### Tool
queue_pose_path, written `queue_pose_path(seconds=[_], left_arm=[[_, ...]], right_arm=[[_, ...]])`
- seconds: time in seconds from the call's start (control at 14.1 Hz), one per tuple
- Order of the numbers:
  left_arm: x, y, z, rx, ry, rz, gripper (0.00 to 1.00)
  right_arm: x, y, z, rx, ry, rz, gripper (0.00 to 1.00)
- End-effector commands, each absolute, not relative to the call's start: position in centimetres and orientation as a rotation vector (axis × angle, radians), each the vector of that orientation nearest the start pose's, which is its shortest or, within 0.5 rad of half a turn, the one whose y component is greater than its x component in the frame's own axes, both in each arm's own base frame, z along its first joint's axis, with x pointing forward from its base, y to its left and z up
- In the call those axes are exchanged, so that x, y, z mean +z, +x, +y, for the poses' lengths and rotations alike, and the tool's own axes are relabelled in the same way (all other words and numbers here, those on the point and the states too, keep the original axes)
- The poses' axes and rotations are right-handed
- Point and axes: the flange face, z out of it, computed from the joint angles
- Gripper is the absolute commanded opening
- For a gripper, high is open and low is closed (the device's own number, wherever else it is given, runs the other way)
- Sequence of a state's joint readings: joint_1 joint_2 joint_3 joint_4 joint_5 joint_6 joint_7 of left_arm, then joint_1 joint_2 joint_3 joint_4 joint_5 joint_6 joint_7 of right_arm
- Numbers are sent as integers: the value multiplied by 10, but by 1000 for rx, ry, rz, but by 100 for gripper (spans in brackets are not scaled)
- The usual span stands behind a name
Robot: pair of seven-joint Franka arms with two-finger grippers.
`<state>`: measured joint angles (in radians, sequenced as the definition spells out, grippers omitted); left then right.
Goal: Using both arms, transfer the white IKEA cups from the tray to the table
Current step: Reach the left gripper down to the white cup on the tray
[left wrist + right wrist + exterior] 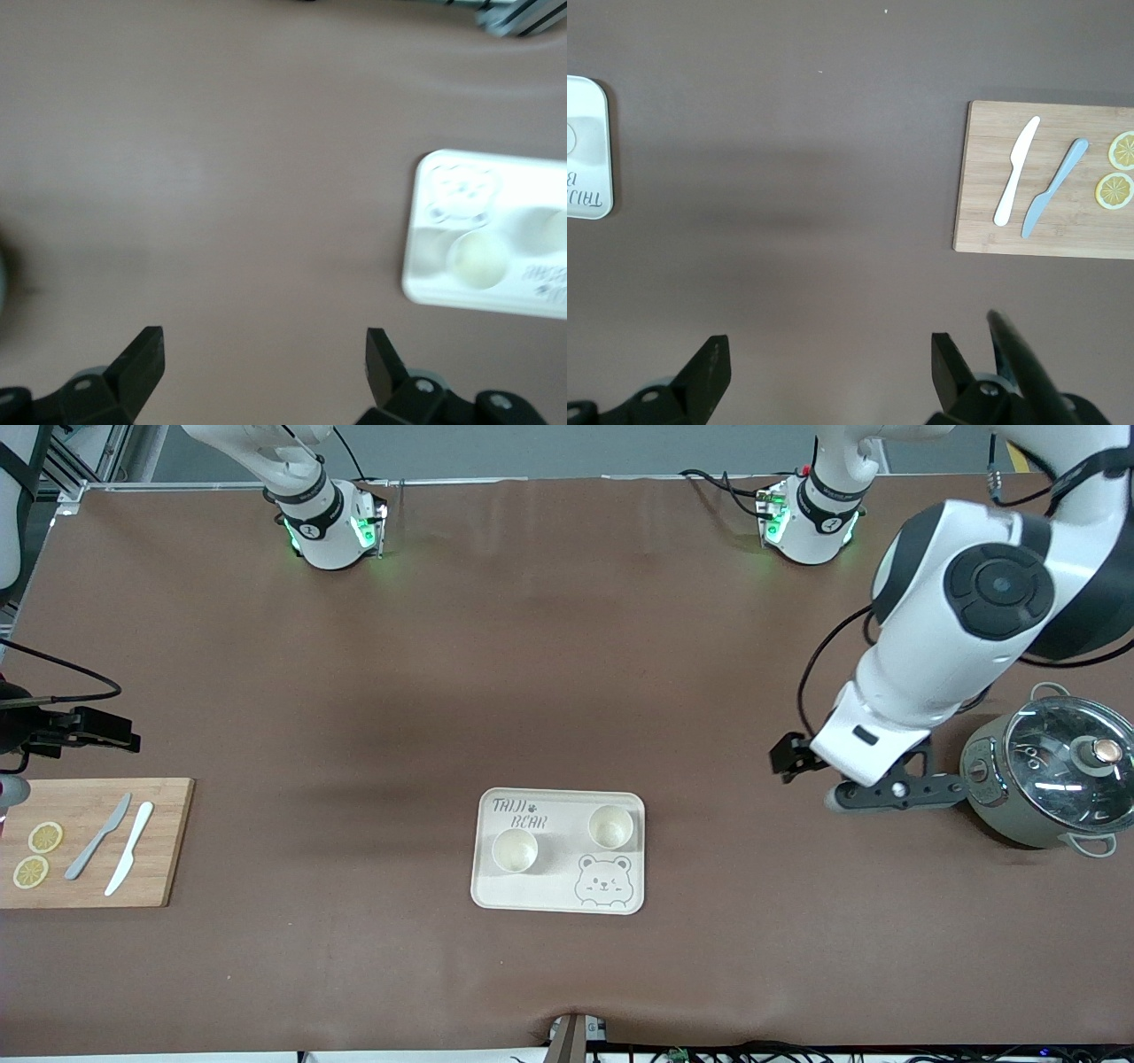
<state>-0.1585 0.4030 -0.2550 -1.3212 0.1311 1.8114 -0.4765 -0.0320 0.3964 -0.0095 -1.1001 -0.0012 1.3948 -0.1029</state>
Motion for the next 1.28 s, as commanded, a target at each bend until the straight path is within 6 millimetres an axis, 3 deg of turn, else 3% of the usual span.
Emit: queue_pose_path(seconds=[0.0,0.21,0.43,0.85,1.21], left_arm=[[492,653,-281,-167,-3206,-141,100],[442,649,-330,-140,-3228,-104,100],[395,644,-370,-146,-3251,-55,100],[339,641,-403,-182,-3259,44,100],[287,636,-420,-228,-3200,95,100]], right_arm=[[591,648,-21,165,-3141,-111,100],[592,650,-7,148,-3139,-135,100],[590,651,19,149,-3144,-16,100],[587,655,92,66,-3120,131,100],[548,670,148,16,-3059,269,100]])
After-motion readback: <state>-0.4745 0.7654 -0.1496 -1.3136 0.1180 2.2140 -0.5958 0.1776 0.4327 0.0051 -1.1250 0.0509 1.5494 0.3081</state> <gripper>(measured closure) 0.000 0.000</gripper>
